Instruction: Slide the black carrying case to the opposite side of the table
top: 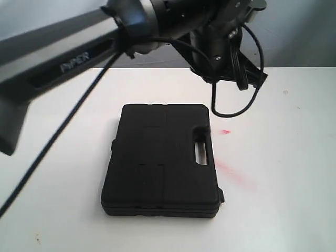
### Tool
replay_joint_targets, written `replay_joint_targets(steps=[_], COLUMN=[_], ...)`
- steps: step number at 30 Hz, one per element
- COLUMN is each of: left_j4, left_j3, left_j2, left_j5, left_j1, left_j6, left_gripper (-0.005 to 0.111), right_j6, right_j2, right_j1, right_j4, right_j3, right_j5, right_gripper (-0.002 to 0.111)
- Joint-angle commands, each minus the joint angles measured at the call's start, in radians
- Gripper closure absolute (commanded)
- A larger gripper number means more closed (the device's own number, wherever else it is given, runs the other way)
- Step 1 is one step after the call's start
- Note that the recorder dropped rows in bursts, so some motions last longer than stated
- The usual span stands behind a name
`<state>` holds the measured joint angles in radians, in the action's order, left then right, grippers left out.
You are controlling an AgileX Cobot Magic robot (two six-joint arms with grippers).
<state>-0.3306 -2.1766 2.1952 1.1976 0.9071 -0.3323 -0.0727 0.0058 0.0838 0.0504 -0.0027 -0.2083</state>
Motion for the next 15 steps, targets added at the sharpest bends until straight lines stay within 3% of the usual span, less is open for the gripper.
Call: replay_joint_targets(steps=[1,9,15], left_j4=[-0.104,-0.138,-0.181], left_j3=[0.211,0.676,0.988], left_j2=[-0.156,-0.538,-0.785], left_j5=[-0.052,-0.398,-0.599], left_j1=[0.0,-0.033,-0.124], left_j6=[-0.083,-0.168,-0.192], left_gripper=[0.107,0.107,0.107], right_j6=[-0.001,-0.001,-0.001], right_j2=[-0.006,-0.006,-0.006], right_j1=[-0.002,-0.002,-0.002], right_j4=[0.003,0.003,0.003], right_j3=[0.003,0.003,0.003], right_j5=[-0.003,-0.003,-0.003], right_gripper=[0.108,0.108,0.108])
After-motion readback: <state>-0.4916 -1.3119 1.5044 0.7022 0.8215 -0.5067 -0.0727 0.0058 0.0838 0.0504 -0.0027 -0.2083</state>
